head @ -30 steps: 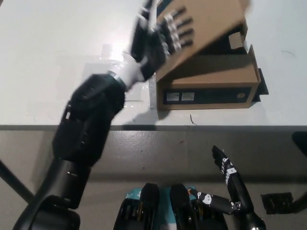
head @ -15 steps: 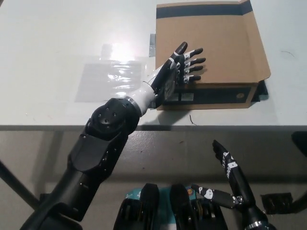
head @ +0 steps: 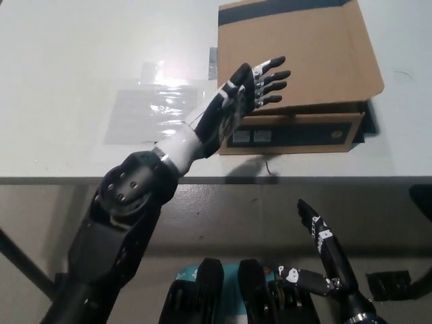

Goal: A small storge box is placed at the center of the table and the robot uses its left hand to push the lid and close it

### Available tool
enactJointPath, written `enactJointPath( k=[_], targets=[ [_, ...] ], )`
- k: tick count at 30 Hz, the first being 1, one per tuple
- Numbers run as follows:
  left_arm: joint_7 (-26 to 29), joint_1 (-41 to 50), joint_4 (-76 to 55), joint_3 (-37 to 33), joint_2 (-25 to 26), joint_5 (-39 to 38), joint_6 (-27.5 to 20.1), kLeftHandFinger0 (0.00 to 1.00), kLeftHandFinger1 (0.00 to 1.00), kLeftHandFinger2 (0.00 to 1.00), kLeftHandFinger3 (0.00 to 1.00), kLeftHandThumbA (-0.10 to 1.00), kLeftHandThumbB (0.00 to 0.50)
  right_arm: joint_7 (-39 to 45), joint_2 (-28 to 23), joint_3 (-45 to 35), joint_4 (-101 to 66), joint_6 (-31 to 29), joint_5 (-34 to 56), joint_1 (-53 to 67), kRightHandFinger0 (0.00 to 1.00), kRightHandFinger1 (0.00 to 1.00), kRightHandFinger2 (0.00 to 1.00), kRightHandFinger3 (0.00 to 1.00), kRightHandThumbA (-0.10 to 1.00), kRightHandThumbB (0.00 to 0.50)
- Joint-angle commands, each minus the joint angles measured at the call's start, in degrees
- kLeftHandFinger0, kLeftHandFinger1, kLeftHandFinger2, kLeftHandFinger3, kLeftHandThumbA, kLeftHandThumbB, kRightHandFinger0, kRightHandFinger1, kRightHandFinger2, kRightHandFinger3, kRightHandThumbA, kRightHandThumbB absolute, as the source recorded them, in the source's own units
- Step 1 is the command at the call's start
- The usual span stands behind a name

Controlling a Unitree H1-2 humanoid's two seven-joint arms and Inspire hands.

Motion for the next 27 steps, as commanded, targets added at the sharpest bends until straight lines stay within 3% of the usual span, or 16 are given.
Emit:
enactJointPath(
  k=[1, 5, 10, 14, 17, 21, 23, 27],
  targets=[
    [1.0, 0.2, -34.2, 4.7, 4.0, -7.5, 7.9, 1.00, 1.00, 1.00, 1.00, 1.00, 0.438, 0.8, -0.4, 0.5, -1.4, -2.9, -0.2, -0.9, 1.00, 1.00, 1.00, 1.00, 1.00, 0.370],
    [1.6, 5.9, -44.6, 5.9, 6.9, -9.5, 8.2, 1.00, 1.00, 1.00, 1.00, 1.00, 0.444, 0.5, -0.5, 0.6, -1.4, -2.9, -0.6, -0.6, 1.00, 1.00, 1.00, 1.00, 1.00, 0.360],
    [-0.9, 18.3, -45.0, 5.1, 8.9, -5.8, 1.8, 1.00, 1.00, 1.00, 1.00, 1.00, 0.425, 0.0, -0.5, 1.0, -0.9, -2.9, -1.5, -0.9, 1.00, 1.00, 1.00, 1.00, 1.00, 0.365],
    [-2.6, 26.9, -38.6, 5.4, 10.4, -1.5, -5.0, 1.00, 1.00, 1.00, 1.00, 1.00, 0.351, 0.1, -0.5, 0.9, -1.2, -2.9, -1.3, -0.5, 1.00, 1.00, 1.00, 1.00, 1.00, 0.362],
    [-1.8, 32.8, -31.8, 6.3, 10.1, 1.0, -9.4, 1.00, 1.00, 1.00, 1.00, 1.00, 0.337, 0.6, -0.5, 0.6, -0.8, -2.9, -0.4, -0.7, 1.00, 1.00, 1.00, 1.00, 1.00, 0.363],
    [-1.0, 35.6, -25.8, 7.4, 9.6, 2.8, -12.5, 1.00, 1.00, 1.00, 1.00, 1.00, 0.325, 0.7, -0.5, 0.6, -0.9, -2.9, -0.1, -0.3, 1.00, 1.00, 1.00, 1.00, 1.00, 0.361],
    [-1.2, 36.0, -19.9, 8.2, 9.8, 4.4, -16.4, 1.00, 1.00, 1.00, 1.00, 1.00, 0.282, 0.5, -0.1, 0.4, -0.7, -2.9, 0.1, -0.3, 1.00, 1.00, 1.00, 1.00, 1.00, 0.367],
    [0.8, 35.6, -12.4, 8.5, 10.4, 9.9, -18.2, 1.00, 1.00, 1.00, 1.00, 1.00, 0.271, -1.1, 0.3, 0.5, -1.2, -2.9, -1.5, 0.6, 1.00, 1.00, 1.00, 1.00, 1.00, 0.380]
  ],
)
